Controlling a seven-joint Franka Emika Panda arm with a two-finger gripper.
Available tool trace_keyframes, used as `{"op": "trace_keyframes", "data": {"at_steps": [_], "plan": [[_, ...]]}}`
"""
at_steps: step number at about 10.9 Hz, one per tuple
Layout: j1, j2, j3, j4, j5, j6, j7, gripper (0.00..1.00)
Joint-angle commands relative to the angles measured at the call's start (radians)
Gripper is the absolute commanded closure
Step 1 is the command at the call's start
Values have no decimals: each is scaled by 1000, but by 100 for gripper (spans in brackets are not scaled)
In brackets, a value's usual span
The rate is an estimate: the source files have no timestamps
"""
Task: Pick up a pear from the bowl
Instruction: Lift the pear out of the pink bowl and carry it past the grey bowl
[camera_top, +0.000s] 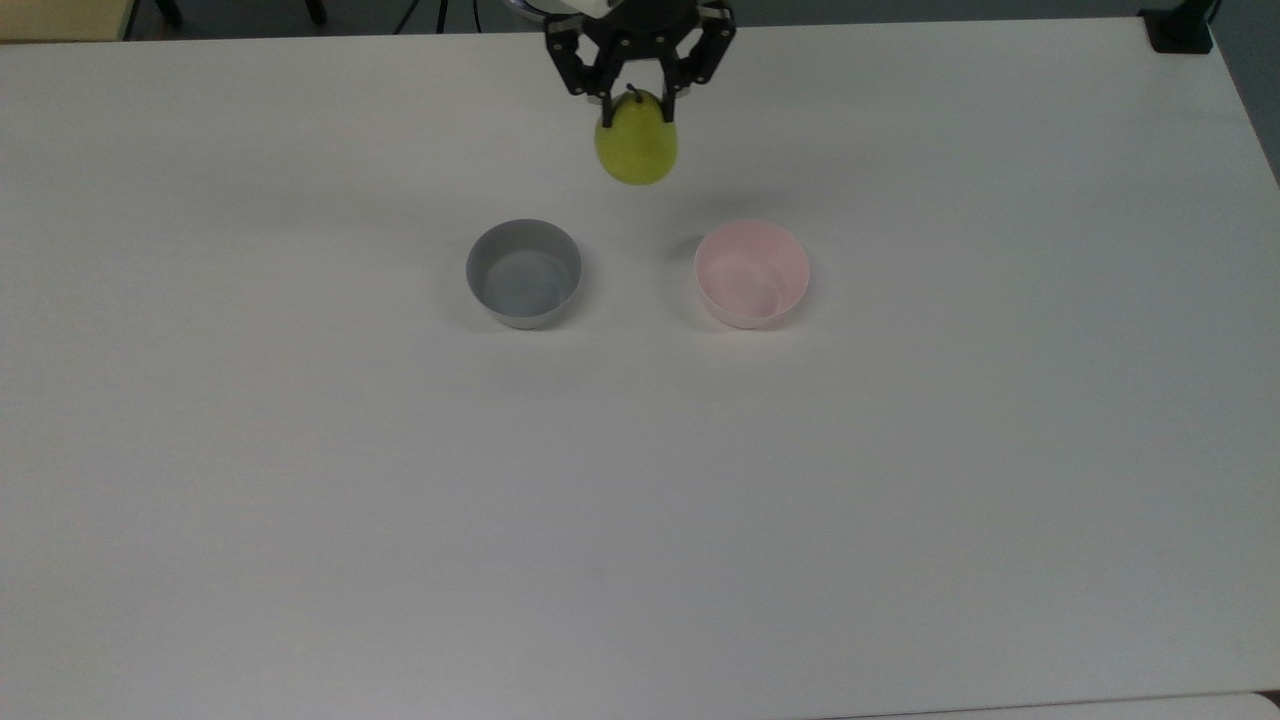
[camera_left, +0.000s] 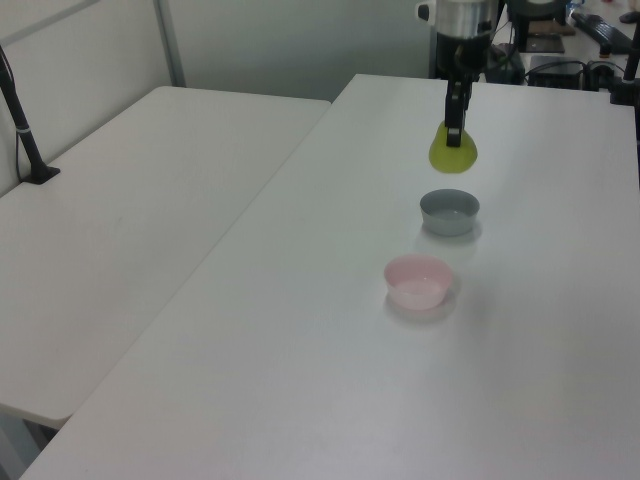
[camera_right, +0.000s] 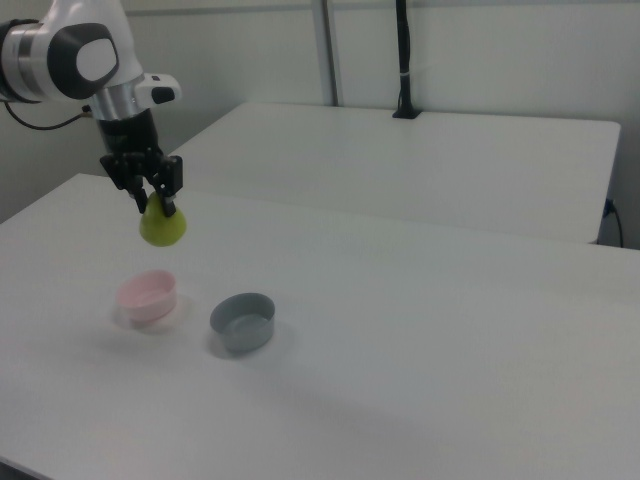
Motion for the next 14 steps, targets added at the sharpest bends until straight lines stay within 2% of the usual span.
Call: {"op": "trace_keyframes", "data": {"at_steps": [1, 2, 5, 7, 9, 12, 14], "plan": [[-30, -11, -73, 66, -3, -69, -163, 100], [-33, -11, -108, 80, -2, -70, -223, 100], [-68, 0, -162, 103, -2, -63, -346, 100], [-100, 12, -179, 104, -2, -44, -384, 100], [-120, 30, -217, 97, -5, 27, -393, 100], [-149, 117, -265, 88, -2, 132, -423, 100], [-183, 180, -270, 86, 23, 186, -435, 100]]}}
